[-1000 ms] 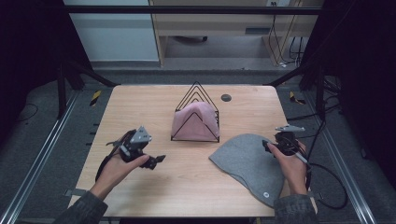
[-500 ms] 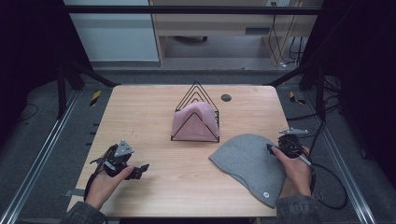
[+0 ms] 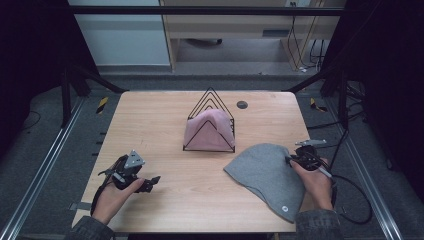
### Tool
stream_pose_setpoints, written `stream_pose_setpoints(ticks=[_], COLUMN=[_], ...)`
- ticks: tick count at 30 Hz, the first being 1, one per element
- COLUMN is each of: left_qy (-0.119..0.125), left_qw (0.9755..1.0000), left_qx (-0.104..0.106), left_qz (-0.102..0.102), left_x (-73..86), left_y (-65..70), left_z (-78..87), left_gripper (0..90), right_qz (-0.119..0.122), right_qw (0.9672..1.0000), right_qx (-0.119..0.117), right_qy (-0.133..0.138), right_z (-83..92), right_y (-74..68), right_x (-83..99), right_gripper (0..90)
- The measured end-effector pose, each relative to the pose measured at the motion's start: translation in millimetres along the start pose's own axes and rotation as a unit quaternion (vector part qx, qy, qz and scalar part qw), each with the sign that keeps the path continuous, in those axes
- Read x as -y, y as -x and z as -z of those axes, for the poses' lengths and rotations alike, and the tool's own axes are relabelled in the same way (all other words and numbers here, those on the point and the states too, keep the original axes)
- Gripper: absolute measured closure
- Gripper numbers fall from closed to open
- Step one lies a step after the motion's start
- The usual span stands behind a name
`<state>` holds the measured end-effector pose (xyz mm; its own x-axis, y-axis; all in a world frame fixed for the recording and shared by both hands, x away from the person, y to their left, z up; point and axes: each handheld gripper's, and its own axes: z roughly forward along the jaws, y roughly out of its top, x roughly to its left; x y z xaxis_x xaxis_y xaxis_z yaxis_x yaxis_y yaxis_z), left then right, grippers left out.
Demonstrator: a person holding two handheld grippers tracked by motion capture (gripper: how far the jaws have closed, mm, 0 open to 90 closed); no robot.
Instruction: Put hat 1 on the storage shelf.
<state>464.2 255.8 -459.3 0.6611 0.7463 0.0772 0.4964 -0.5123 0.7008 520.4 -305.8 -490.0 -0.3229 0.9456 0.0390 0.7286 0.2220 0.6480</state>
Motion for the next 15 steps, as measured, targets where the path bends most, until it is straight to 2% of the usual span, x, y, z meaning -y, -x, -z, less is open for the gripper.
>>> stream_pose_setpoints(ticks=[2,4,9,14,15], left_qy=[0.0,0.001,0.0,0.005,0.005], left_qw=[1.0,1.0,1.0,1.0,1.0], left_qx=[0.0,0.001,0.002,0.003,0.003], left_qz=[0.001,0.002,0.002,0.005,0.005], left_x=[0.0,0.1,0.4,0.3,0.3], left_y=[-0.2,-0.6,-1.1,-2.8,-2.8], left_z=[0.0,-0.2,0.0,2.0,2.0], left_gripper=[10.6,10.5,10.6,10.6,10.6], right_qz=[0.004,0.009,0.018,0.042,0.042], right_qw=[0.9999,0.9999,0.9993,0.9964,0.9964], right_qx=[-0.01,-0.011,-0.02,-0.041,-0.041], right_qy=[0.0,0.004,0.026,0.061,0.061], right_z=[-0.1,1.1,12.2,33.1,33.1], right_y=[-1.1,-2.2,-8.8,-29.4,-29.4], right_x=[0.0,-0.6,-4.4,-14.3,-14.3], right_gripper=[81.1,83.8,84.8,85.2,85.2])
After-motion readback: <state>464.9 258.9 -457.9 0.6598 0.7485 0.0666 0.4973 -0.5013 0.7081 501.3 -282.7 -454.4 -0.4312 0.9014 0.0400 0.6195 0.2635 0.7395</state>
